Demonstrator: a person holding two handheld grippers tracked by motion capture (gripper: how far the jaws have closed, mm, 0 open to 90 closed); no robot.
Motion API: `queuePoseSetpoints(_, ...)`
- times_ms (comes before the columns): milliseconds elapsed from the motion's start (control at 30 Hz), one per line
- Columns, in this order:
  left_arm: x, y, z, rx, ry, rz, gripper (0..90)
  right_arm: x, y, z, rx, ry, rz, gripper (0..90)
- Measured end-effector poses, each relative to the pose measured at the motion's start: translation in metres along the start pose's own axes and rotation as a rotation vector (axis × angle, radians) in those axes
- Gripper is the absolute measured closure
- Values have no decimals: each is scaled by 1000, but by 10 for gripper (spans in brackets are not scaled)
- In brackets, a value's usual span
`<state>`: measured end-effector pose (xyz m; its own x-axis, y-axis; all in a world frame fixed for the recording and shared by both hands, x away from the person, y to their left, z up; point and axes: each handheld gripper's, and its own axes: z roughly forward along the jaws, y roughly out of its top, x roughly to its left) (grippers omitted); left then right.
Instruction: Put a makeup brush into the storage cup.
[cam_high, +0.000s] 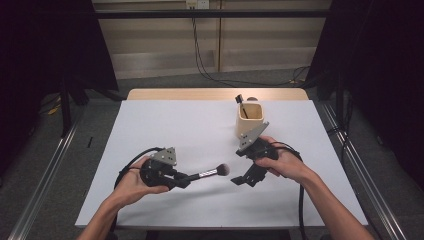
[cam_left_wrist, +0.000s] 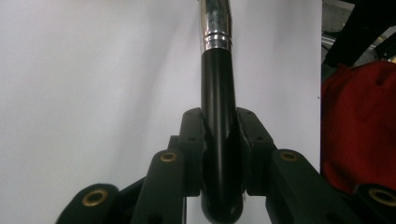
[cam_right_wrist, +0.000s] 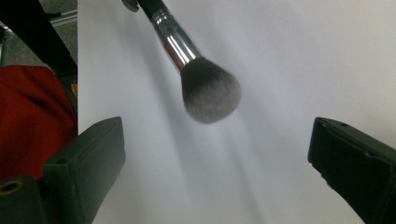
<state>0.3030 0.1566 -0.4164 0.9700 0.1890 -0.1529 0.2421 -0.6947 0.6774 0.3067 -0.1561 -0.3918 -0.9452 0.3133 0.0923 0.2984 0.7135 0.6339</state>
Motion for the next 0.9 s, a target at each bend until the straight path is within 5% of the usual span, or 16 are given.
queuePoseSetpoints(233,-1,-8,-5,-32,6,-22,744,1,-11,2,-19,-21,20,36)
queuePoseSetpoints(533,-2,-13,-9,-103,50,-73,744,1,-21,-5,-119,-74,70,28)
queuePoseSetpoints(900,-1,-23,-18,-219,86,-98,744,6,-36,-5,-176,-67,117,27)
